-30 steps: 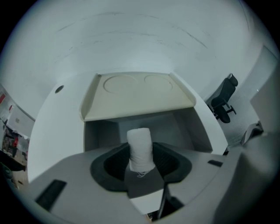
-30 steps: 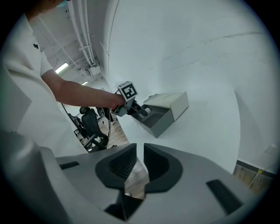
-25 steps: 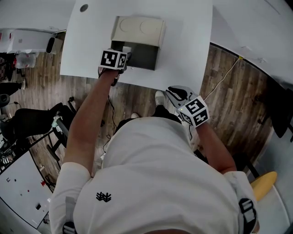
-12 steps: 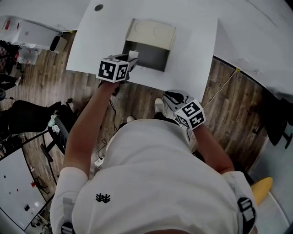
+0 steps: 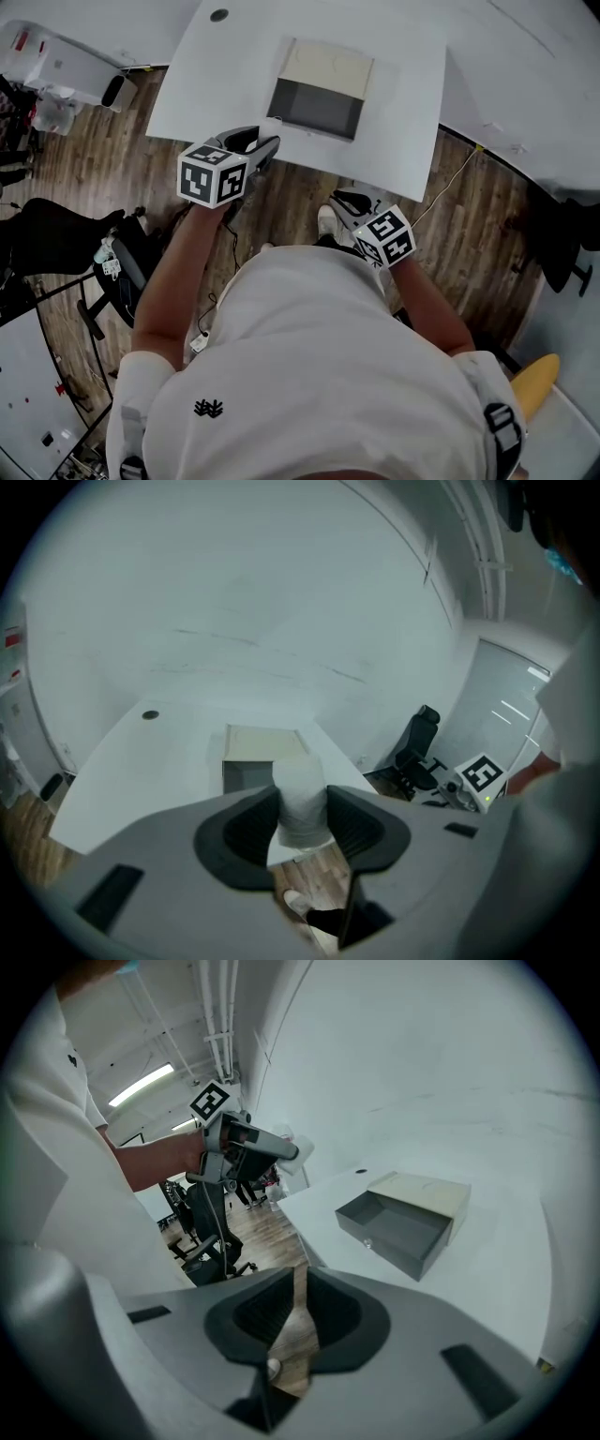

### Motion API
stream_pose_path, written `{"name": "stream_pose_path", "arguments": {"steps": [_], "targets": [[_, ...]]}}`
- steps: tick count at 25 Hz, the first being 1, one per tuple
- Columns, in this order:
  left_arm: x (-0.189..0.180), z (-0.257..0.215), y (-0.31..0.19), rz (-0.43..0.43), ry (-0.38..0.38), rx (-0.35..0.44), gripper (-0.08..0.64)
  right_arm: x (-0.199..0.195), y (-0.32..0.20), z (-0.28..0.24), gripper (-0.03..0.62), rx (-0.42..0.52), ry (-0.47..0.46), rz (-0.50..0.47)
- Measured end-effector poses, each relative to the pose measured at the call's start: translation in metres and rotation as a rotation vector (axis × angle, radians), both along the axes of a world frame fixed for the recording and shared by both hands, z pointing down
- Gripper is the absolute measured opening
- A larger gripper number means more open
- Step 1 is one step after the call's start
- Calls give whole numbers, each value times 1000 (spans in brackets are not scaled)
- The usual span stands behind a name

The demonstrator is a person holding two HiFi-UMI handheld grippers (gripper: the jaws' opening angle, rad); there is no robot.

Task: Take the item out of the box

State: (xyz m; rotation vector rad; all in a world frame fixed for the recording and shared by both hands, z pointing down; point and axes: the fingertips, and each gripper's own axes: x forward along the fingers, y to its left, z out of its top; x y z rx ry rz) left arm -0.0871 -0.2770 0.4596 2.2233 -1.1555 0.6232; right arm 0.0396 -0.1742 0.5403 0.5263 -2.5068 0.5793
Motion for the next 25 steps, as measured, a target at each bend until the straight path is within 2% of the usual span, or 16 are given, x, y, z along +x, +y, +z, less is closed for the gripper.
{"name": "stream_pose_path", "arguments": {"steps": [16, 25], "targets": [[-53, -60, 128, 65, 127, 136, 169, -36, 69, -18, 32, 55, 41, 101], [-87, -73, 188, 82, 141, 174, 169, -62, 110, -22, 20, 67, 47, 130]]}}
